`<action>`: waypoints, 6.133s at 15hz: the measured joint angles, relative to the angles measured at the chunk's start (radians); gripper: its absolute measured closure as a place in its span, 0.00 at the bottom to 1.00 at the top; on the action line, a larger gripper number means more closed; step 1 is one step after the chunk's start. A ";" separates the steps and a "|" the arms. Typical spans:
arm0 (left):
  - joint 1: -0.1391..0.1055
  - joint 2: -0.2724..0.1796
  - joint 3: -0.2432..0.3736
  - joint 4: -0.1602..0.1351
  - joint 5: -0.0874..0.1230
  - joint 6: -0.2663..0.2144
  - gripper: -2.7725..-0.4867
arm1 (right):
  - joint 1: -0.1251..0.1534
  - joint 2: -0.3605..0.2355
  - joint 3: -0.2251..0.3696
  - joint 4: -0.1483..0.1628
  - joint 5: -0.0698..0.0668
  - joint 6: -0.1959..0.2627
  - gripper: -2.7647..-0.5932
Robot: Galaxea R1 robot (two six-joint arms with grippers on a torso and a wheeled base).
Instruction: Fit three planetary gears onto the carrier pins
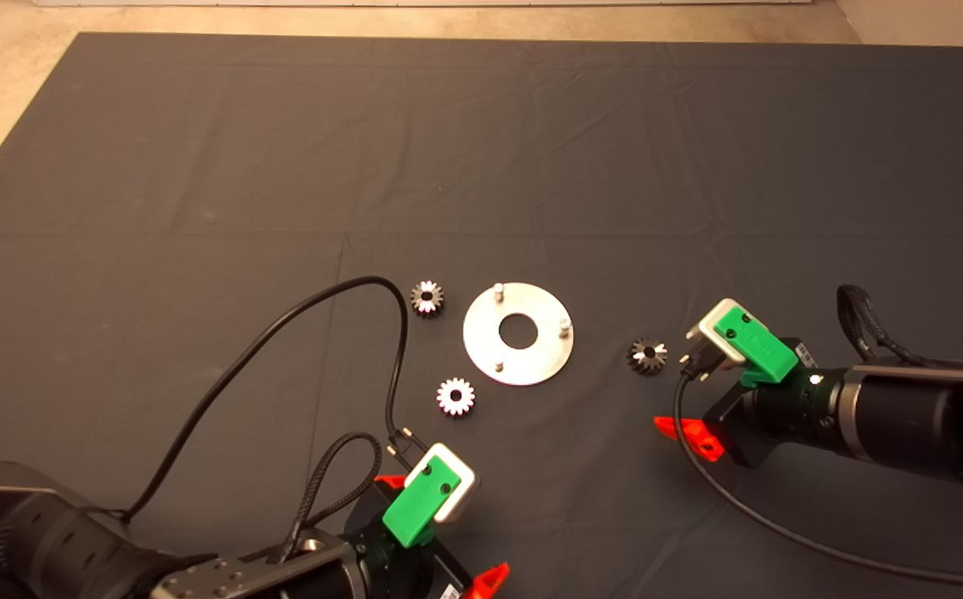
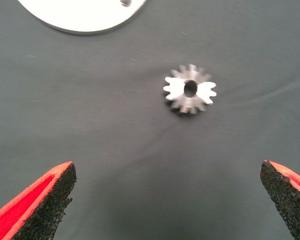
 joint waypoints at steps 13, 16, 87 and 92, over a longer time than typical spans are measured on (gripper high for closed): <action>0.000 -0.018 0.000 0.000 0.001 0.004 0.01 | -0.008 -0.012 -0.191 0.003 0.001 -0.060 0.00; 0.000 -0.020 0.000 0.000 0.001 0.004 0.01 | -0.011 -0.008 -0.199 0.008 0.026 -0.059 0.00; -0.017 -0.020 0.000 0.002 0.000 0.004 0.01 | -0.064 0.090 -0.365 0.044 0.238 -0.041 0.79; -0.033 -0.020 0.000 0.002 0.000 0.004 0.01 | -0.060 0.091 -0.365 0.045 0.245 -0.037 0.80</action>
